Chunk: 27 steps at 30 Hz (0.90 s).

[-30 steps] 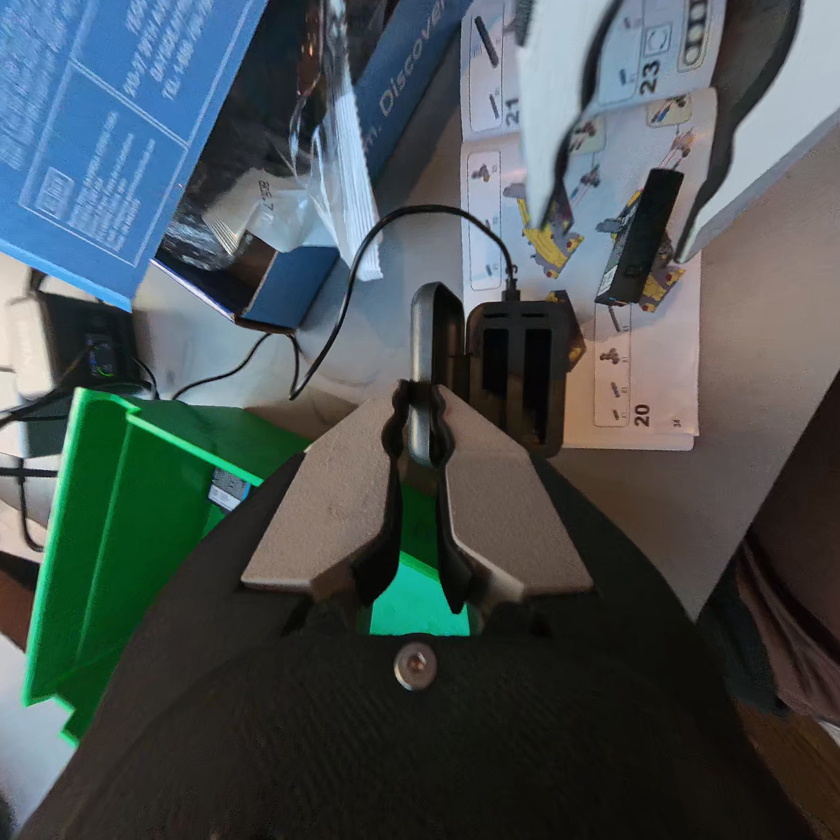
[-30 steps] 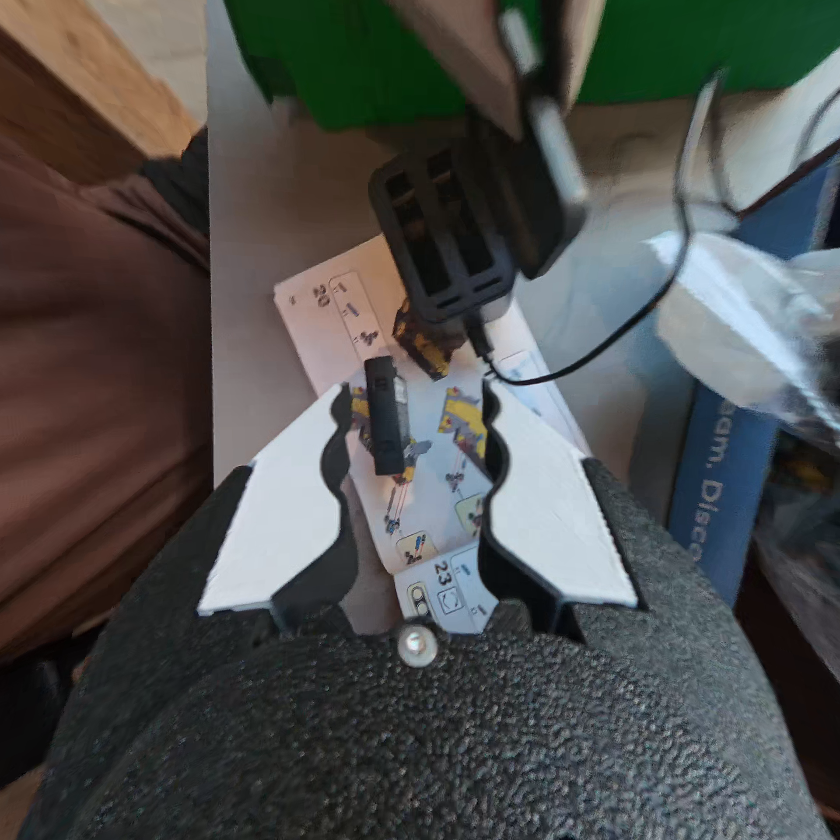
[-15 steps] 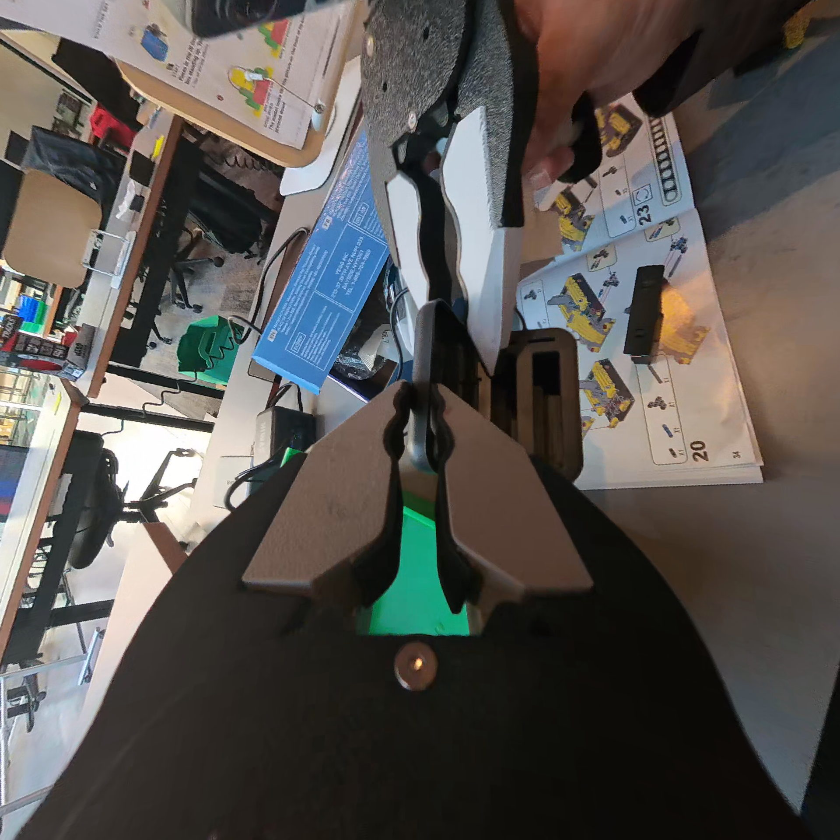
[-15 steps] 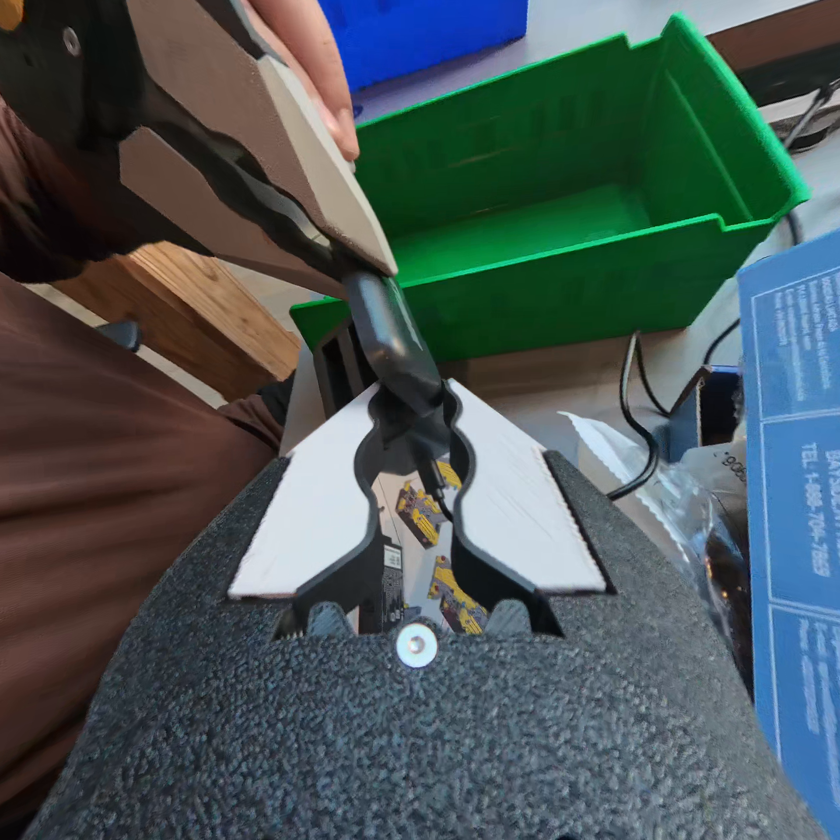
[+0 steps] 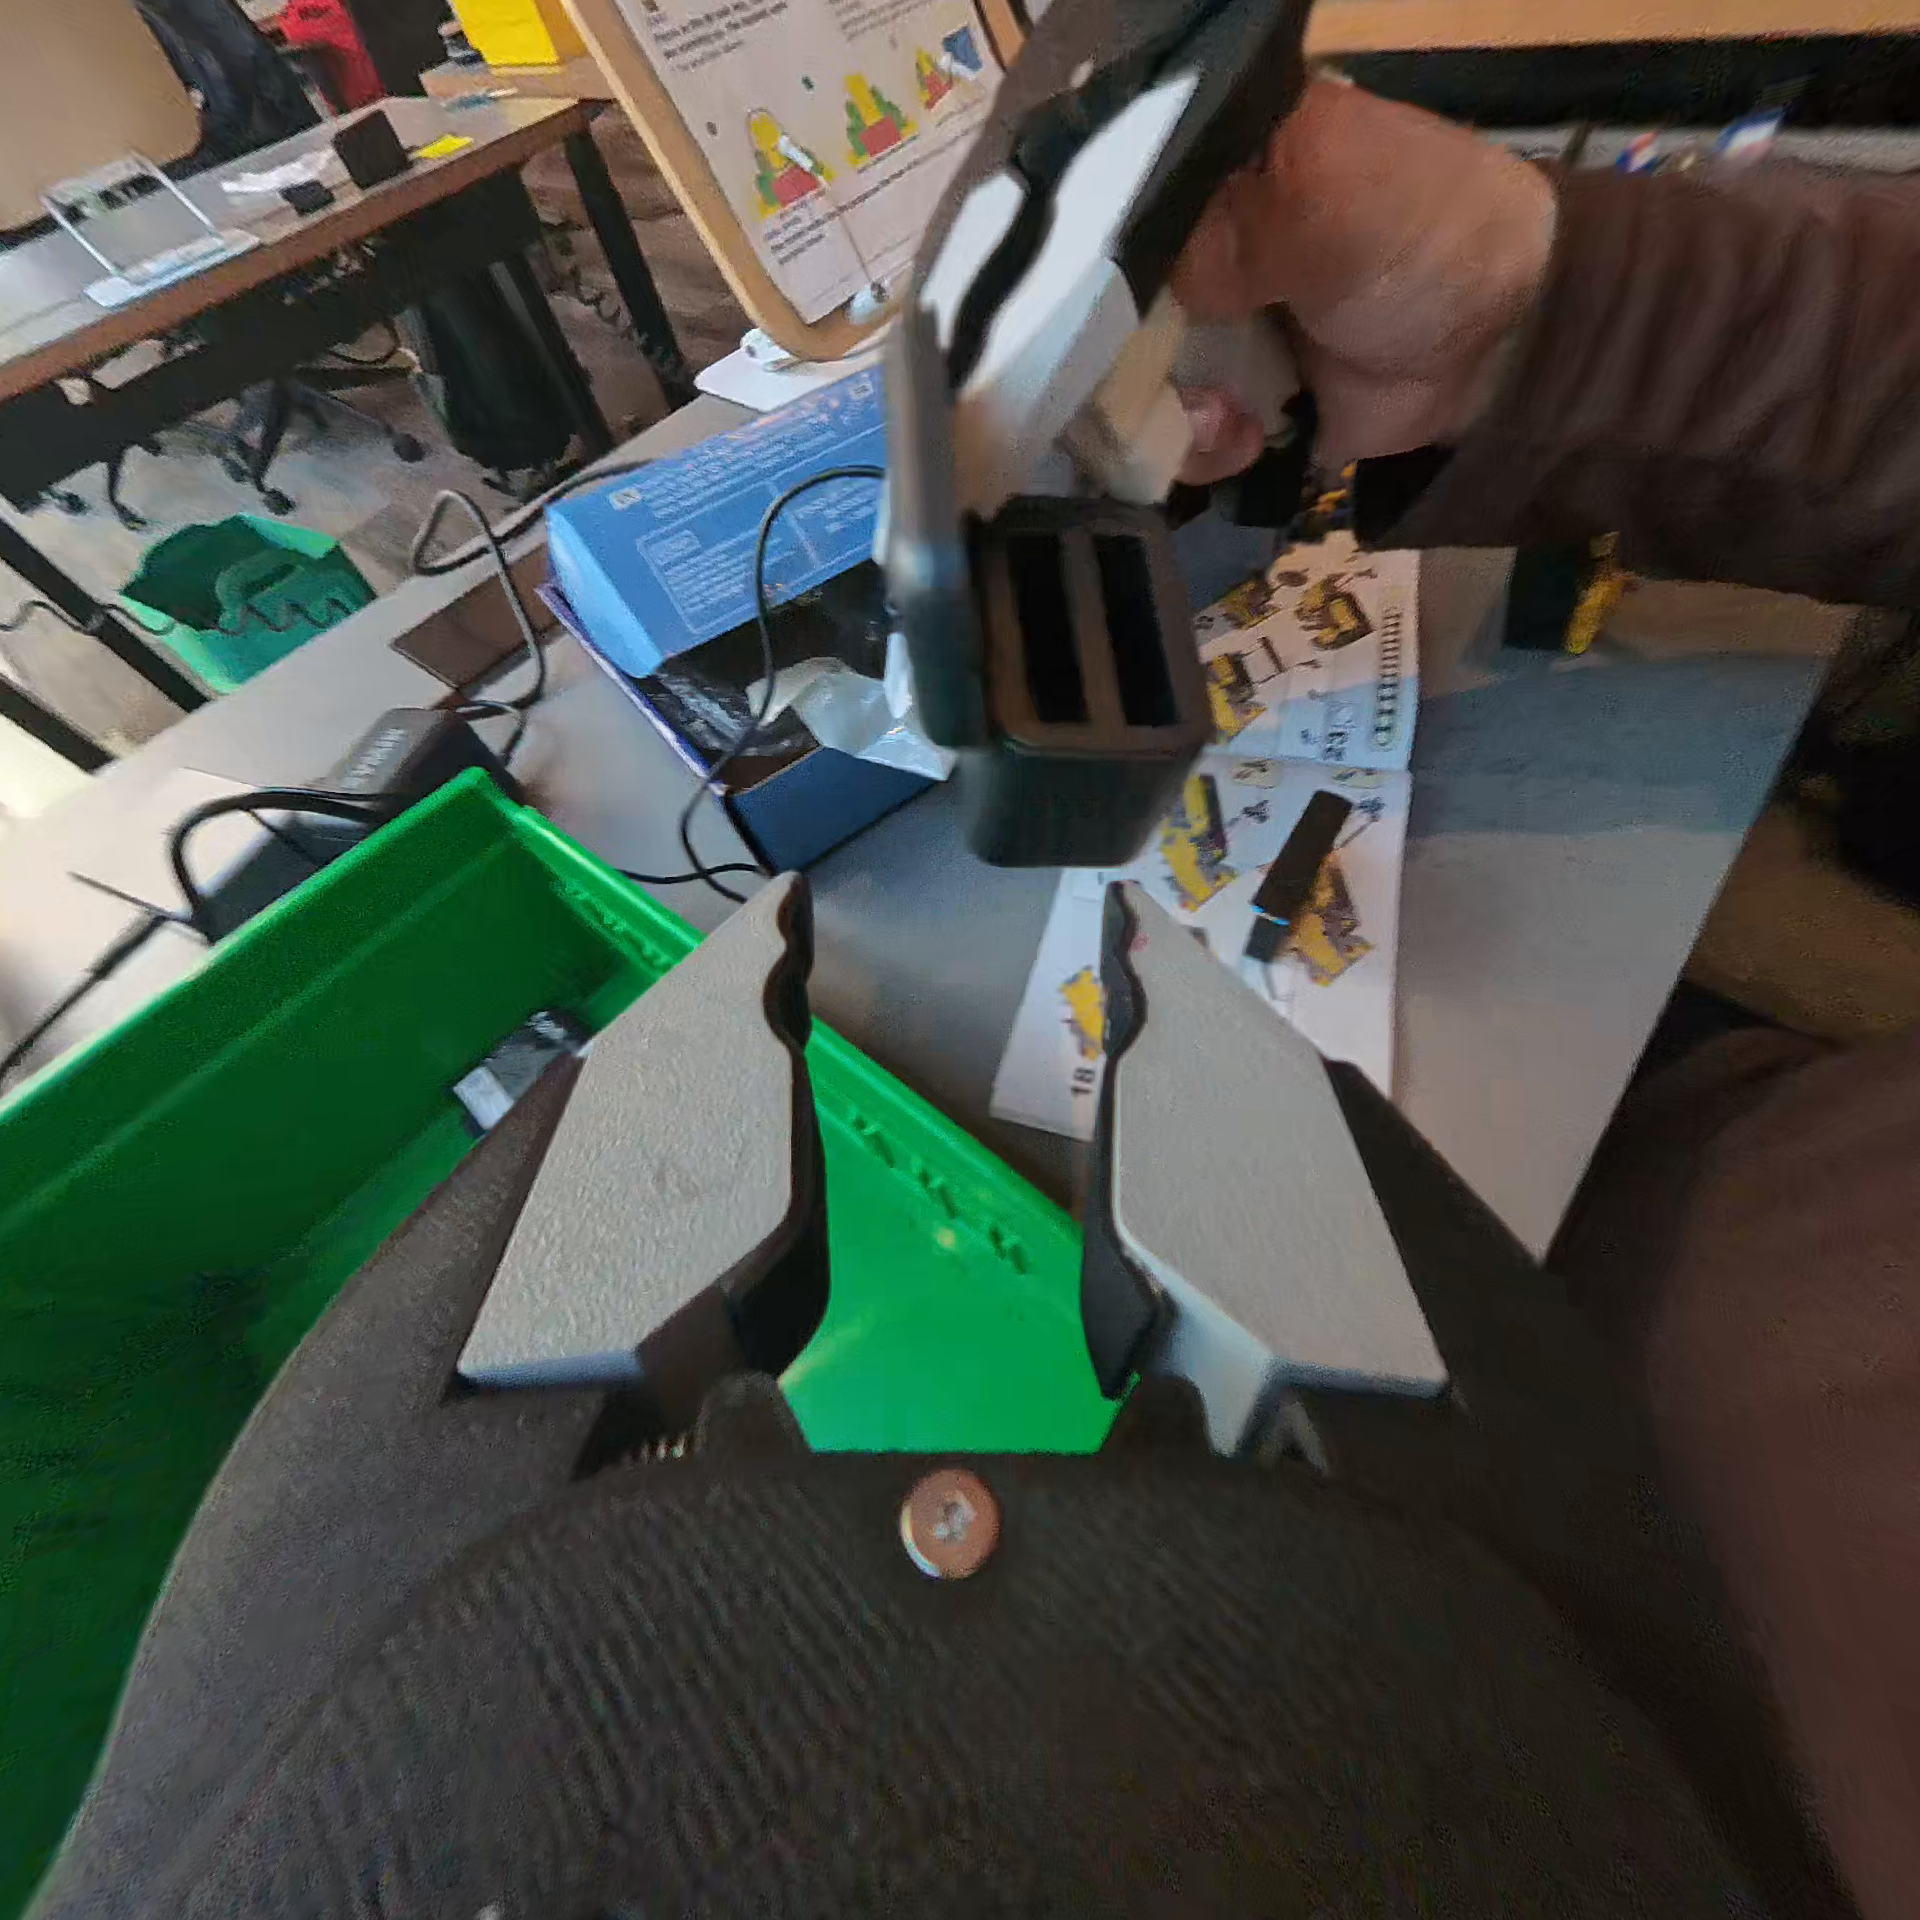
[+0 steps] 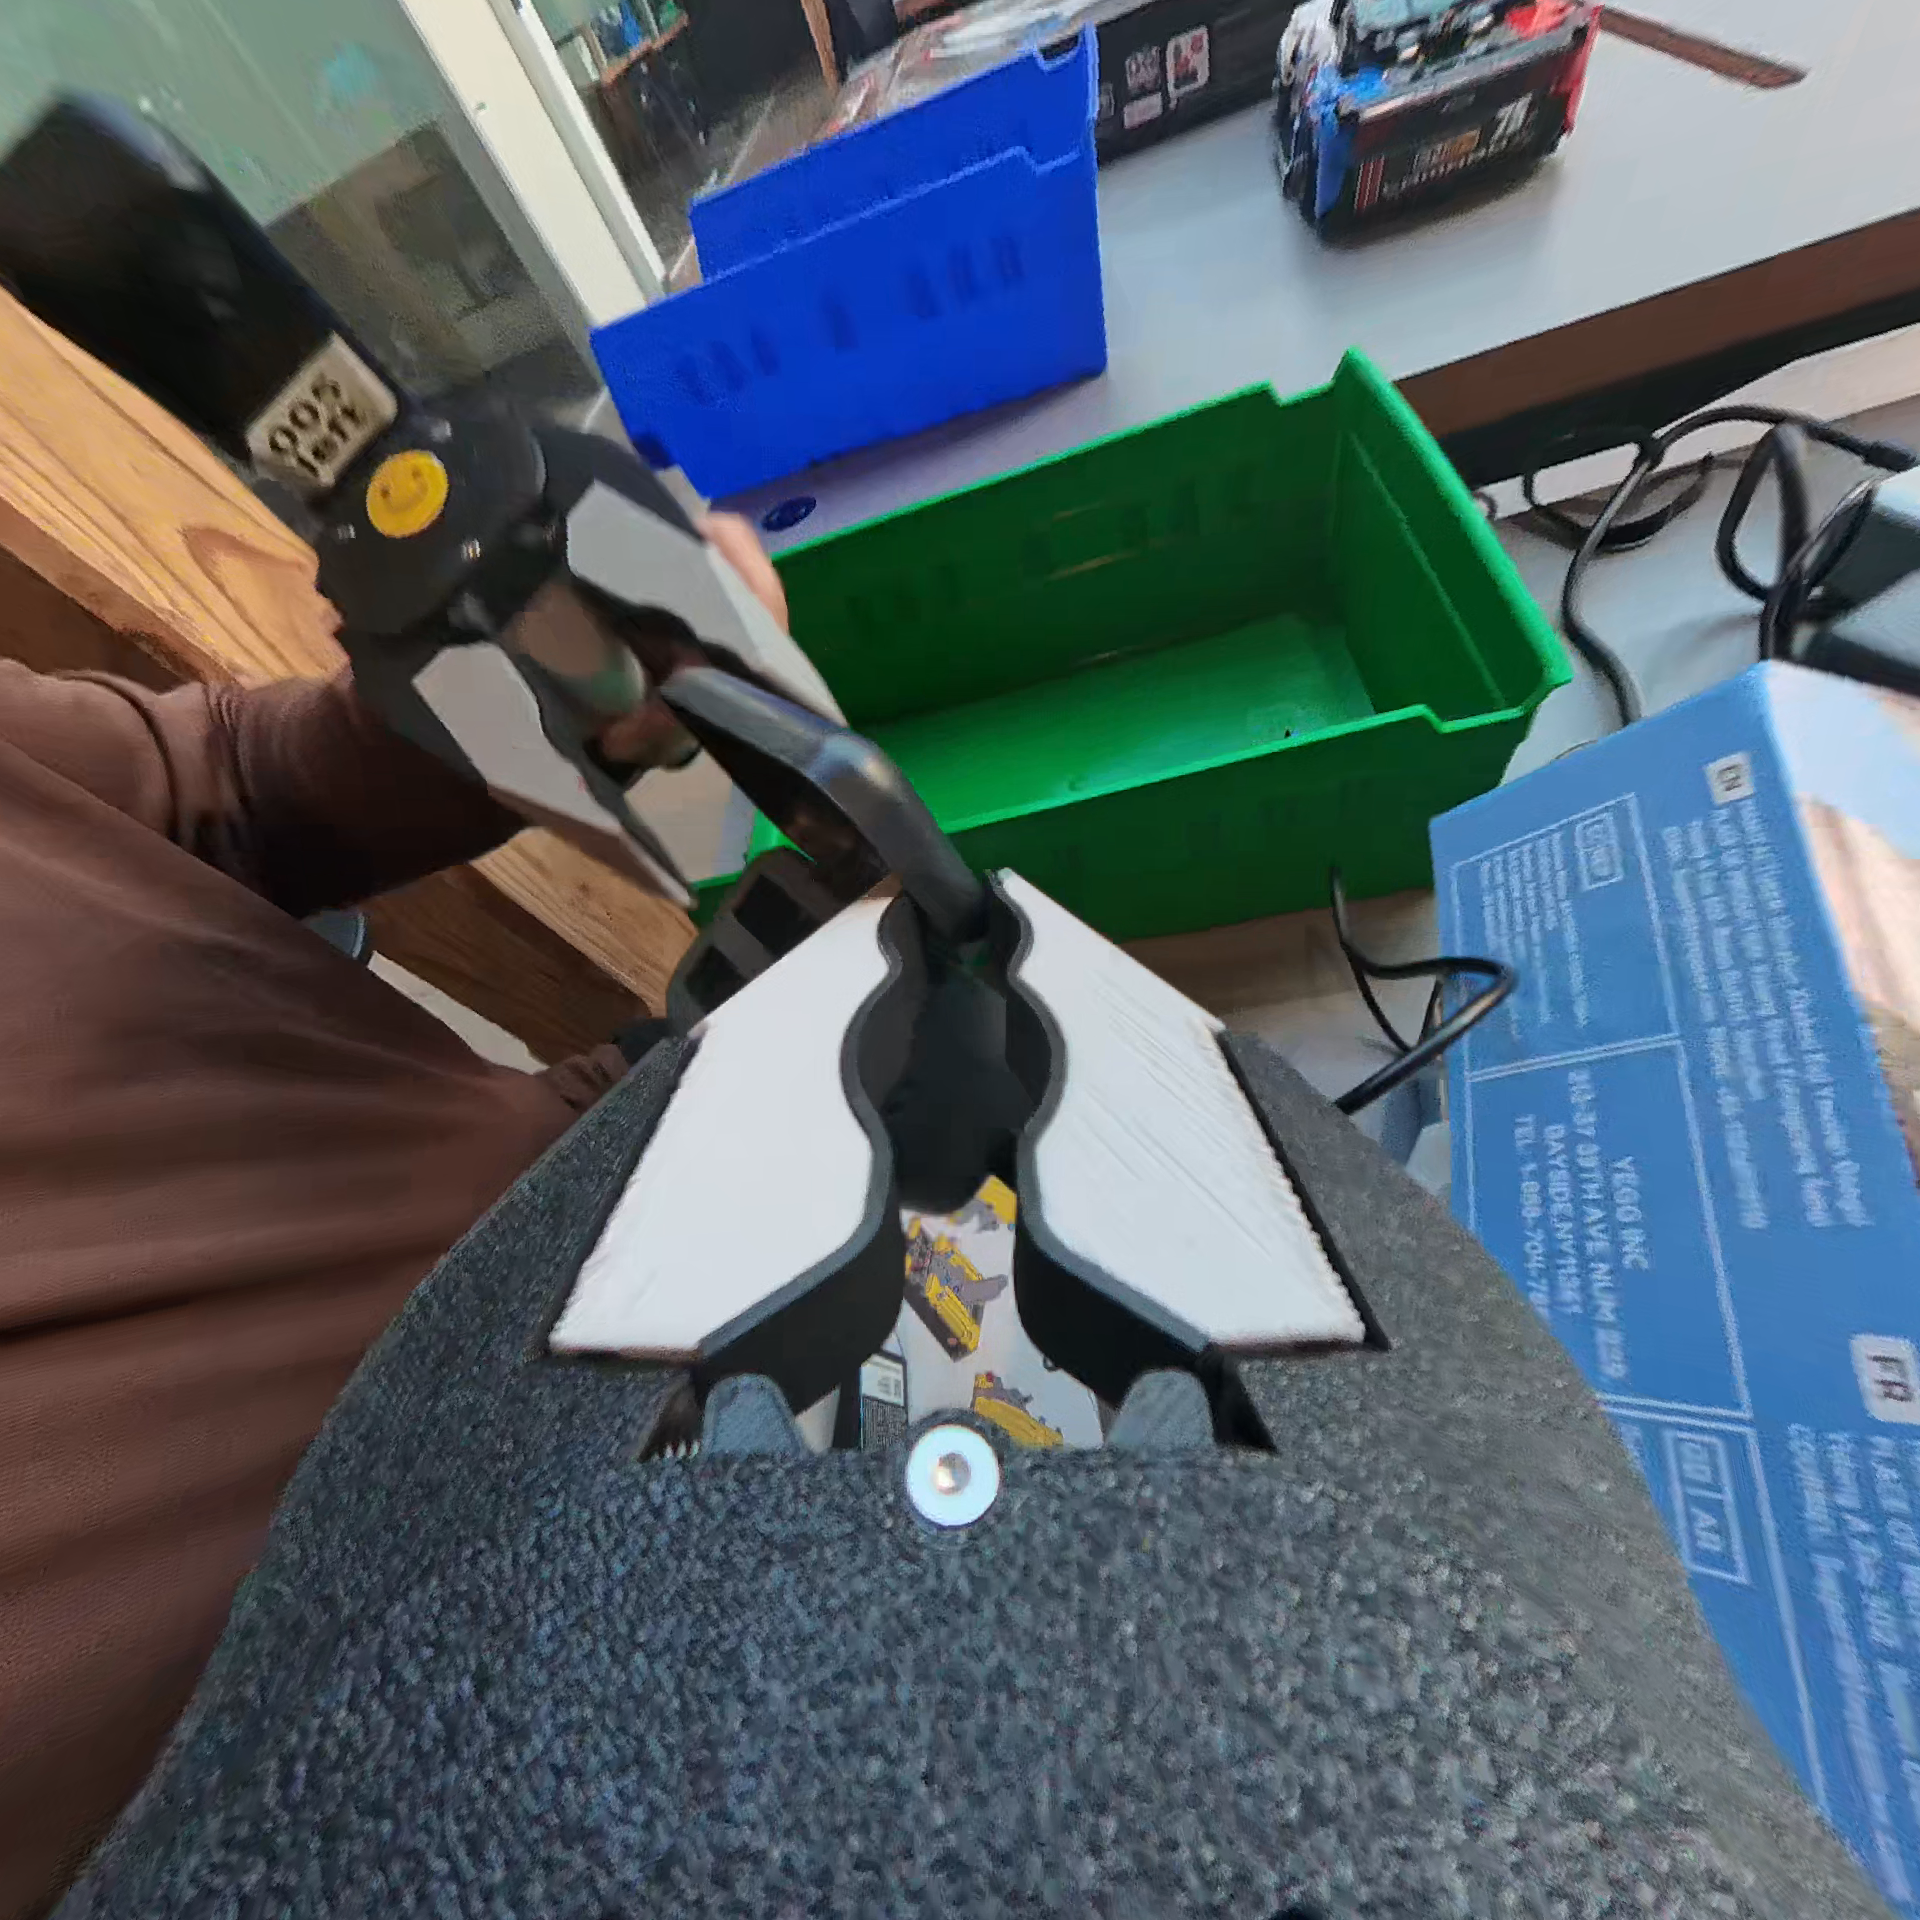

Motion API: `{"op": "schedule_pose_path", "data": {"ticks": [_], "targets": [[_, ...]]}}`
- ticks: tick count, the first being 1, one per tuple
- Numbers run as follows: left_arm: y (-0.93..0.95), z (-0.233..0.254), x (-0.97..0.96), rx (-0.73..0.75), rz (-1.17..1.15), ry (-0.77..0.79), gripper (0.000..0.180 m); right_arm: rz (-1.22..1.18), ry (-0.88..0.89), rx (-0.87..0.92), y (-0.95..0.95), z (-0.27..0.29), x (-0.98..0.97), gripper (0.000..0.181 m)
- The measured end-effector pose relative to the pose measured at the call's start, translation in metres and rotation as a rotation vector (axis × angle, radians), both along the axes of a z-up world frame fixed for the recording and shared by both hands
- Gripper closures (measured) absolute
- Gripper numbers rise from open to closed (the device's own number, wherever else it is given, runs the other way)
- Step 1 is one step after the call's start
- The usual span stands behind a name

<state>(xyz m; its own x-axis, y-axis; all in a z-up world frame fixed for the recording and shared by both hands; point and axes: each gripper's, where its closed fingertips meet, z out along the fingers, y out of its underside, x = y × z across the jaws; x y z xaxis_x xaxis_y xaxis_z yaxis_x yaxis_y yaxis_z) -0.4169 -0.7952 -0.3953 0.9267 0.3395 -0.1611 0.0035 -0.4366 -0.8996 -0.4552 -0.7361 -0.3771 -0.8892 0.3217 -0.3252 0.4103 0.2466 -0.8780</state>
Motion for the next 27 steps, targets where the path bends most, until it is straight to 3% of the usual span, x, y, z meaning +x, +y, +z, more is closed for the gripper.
{"op": "schedule_pose_path", "data": {"ticks": [5,10,13,18,27], "targets": [[0.031,-0.008,0.010,0.092,0.060,-0.073,0.114,-0.046,0.043,-0.031,-0.003,0.021,-0.007,0.172],[0.043,0.012,-0.015,0.122,0.199,0.155,0.112,-0.028,0.070,-0.070,-0.012,0.041,0.002,0.172],[0.049,0.022,-0.007,0.136,0.118,0.179,0.123,-0.023,0.086,-0.083,-0.010,0.051,0.007,0.172],[0.058,0.043,0.003,0.140,0.017,0.330,0.124,0.009,0.065,-0.121,-0.007,0.063,0.013,0.172],[0.058,0.054,0.001,0.191,-0.072,0.291,0.124,-0.008,0.045,-0.100,-0.003,0.069,0.005,0.171]]}}
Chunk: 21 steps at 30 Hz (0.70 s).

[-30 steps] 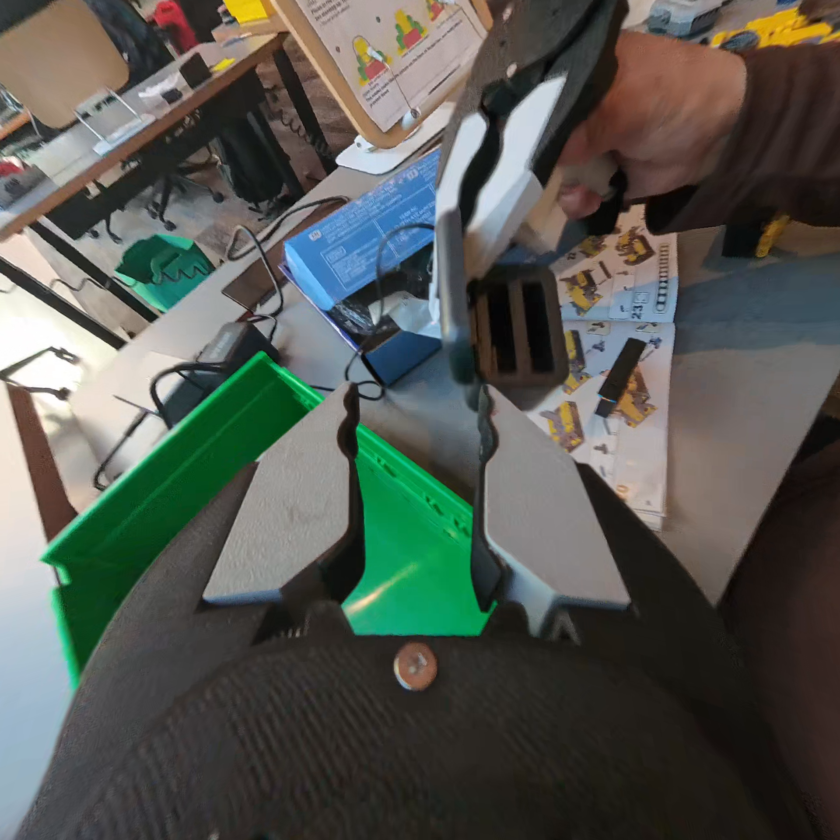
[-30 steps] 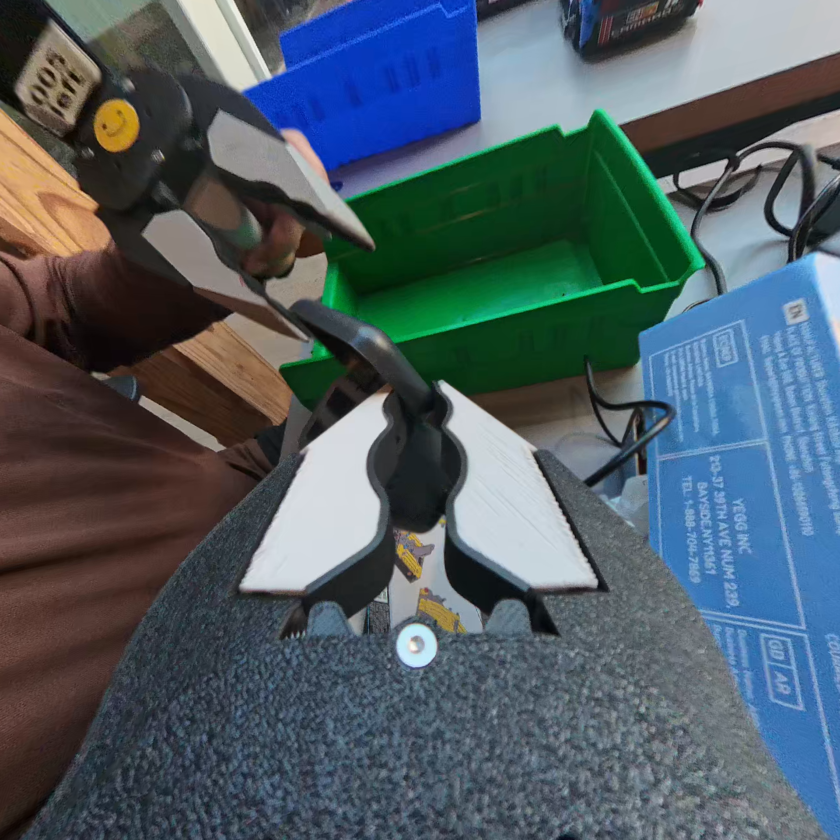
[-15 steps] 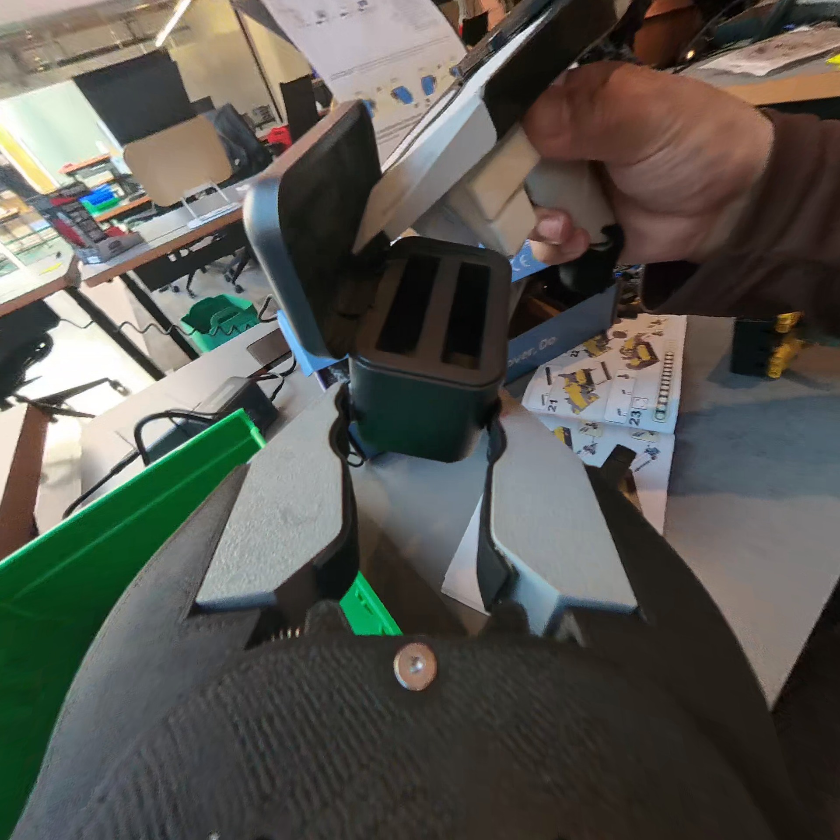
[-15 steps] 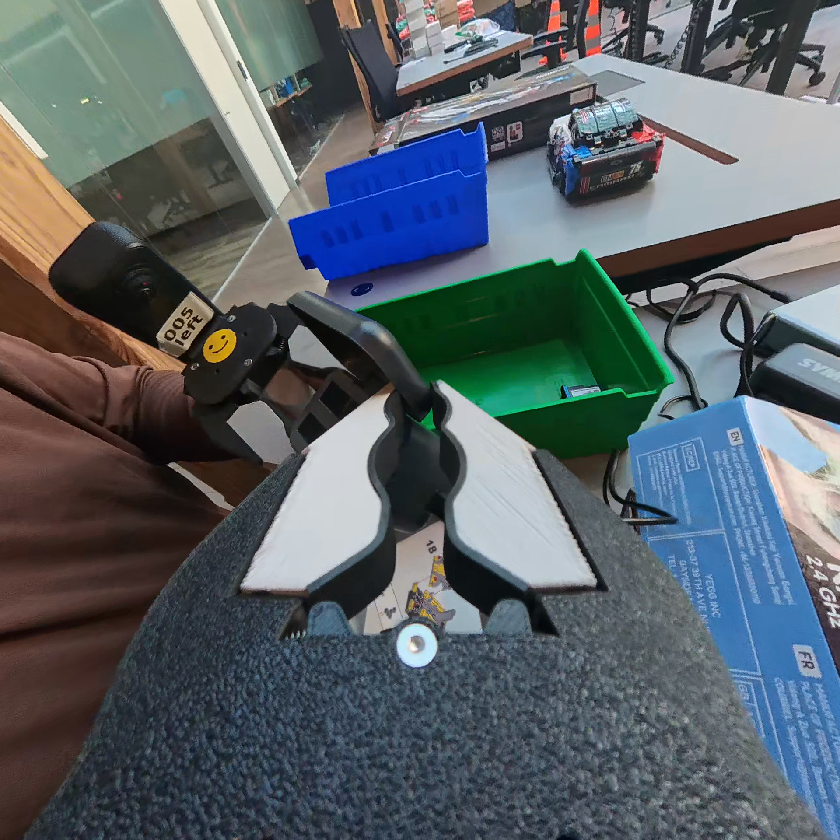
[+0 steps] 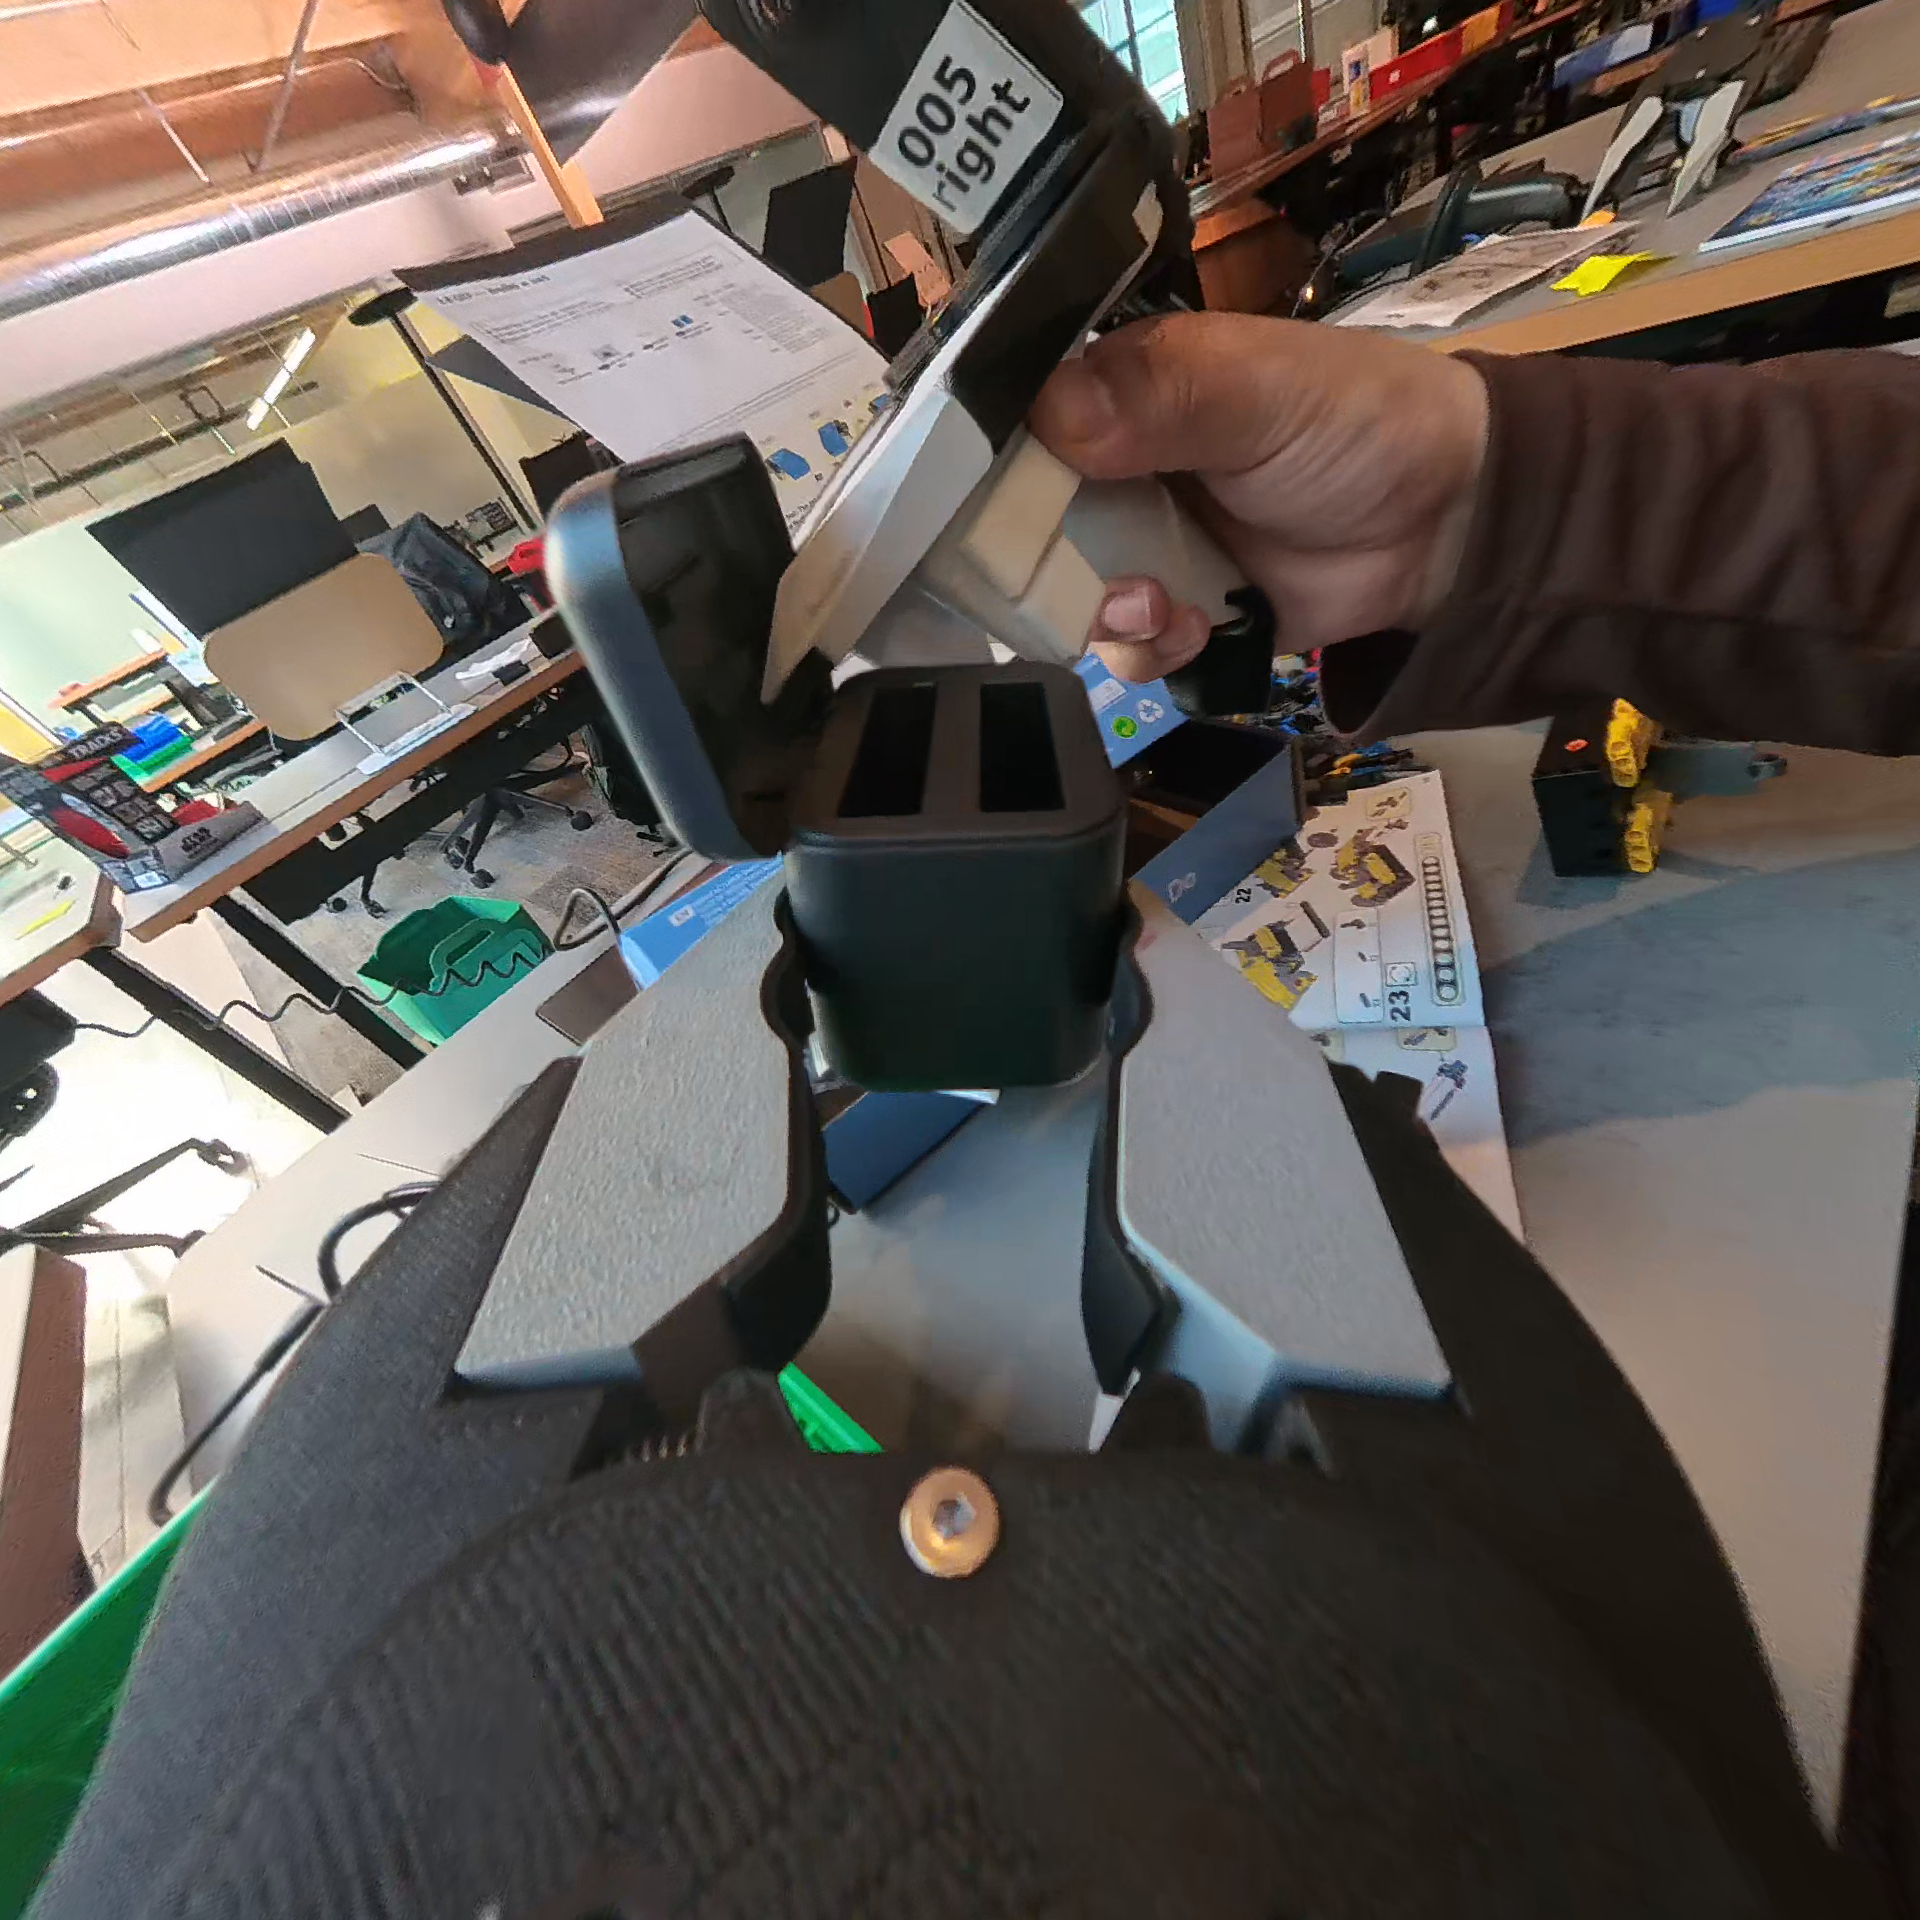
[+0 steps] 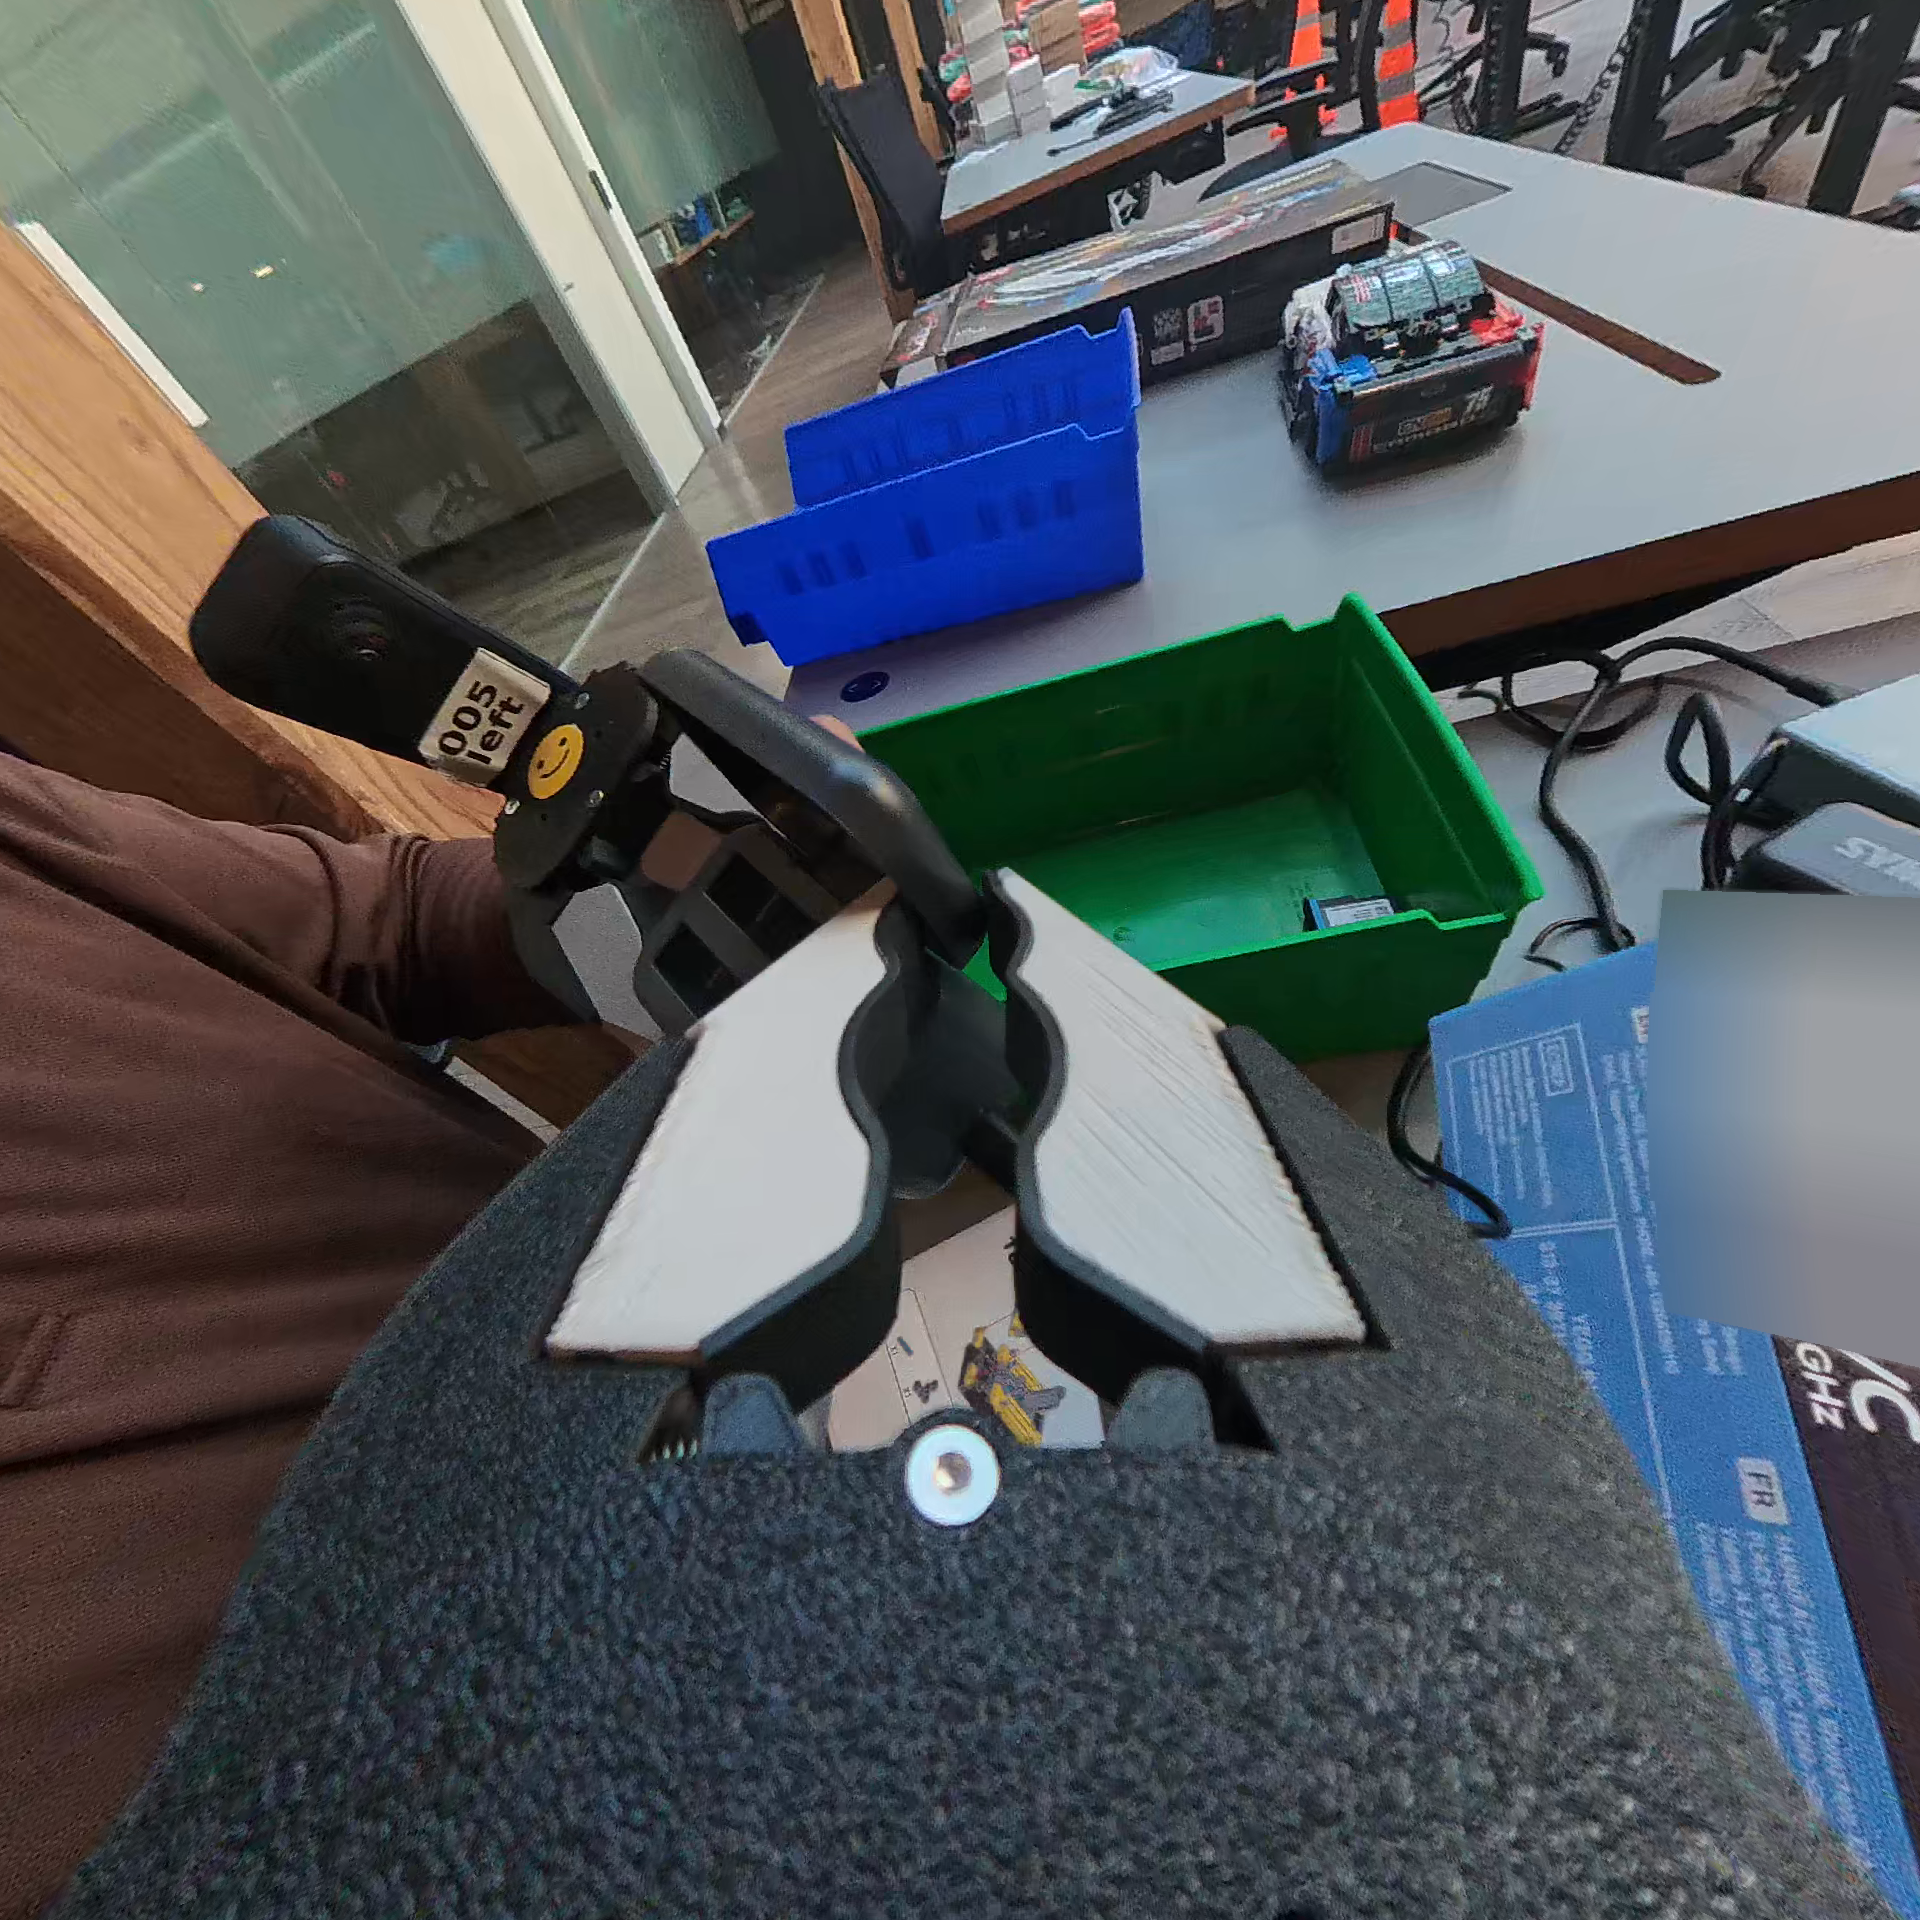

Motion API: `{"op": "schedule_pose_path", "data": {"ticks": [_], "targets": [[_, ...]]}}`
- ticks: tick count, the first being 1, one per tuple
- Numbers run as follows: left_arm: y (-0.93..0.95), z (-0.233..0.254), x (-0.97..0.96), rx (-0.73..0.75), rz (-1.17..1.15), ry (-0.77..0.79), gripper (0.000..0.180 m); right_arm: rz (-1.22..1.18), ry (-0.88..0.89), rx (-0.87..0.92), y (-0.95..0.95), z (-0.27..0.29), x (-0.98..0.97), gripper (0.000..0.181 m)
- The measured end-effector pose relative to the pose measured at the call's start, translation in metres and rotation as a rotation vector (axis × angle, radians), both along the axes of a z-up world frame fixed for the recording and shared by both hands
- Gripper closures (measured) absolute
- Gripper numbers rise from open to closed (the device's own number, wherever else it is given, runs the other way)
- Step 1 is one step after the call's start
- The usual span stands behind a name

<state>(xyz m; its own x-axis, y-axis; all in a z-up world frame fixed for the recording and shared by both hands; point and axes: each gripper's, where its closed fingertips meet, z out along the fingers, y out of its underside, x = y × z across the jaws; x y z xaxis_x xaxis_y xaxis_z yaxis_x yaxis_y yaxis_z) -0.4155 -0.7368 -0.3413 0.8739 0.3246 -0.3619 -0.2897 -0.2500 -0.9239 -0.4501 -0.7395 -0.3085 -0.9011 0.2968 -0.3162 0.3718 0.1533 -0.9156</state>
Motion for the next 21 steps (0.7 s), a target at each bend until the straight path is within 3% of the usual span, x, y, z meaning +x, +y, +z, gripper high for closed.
{"op": "schedule_pose_path", "data": {"ticks": [8,16,21], "targets": [[-0.003,0.016,-0.011,-0.019,-0.006,0.097,0.124,-0.075,0.073,0.049,0.012,0.015,-0.011,0.169],[-0.004,0.025,-0.008,-0.024,-0.028,0.166,0.124,0.008,0.065,-0.010,0.011,0.016,-0.001,0.163],[-0.002,0.022,0.001,-0.085,-0.055,0.164,0.124,0.077,0.055,-0.041,0.009,0.013,0.002,0.172]]}}
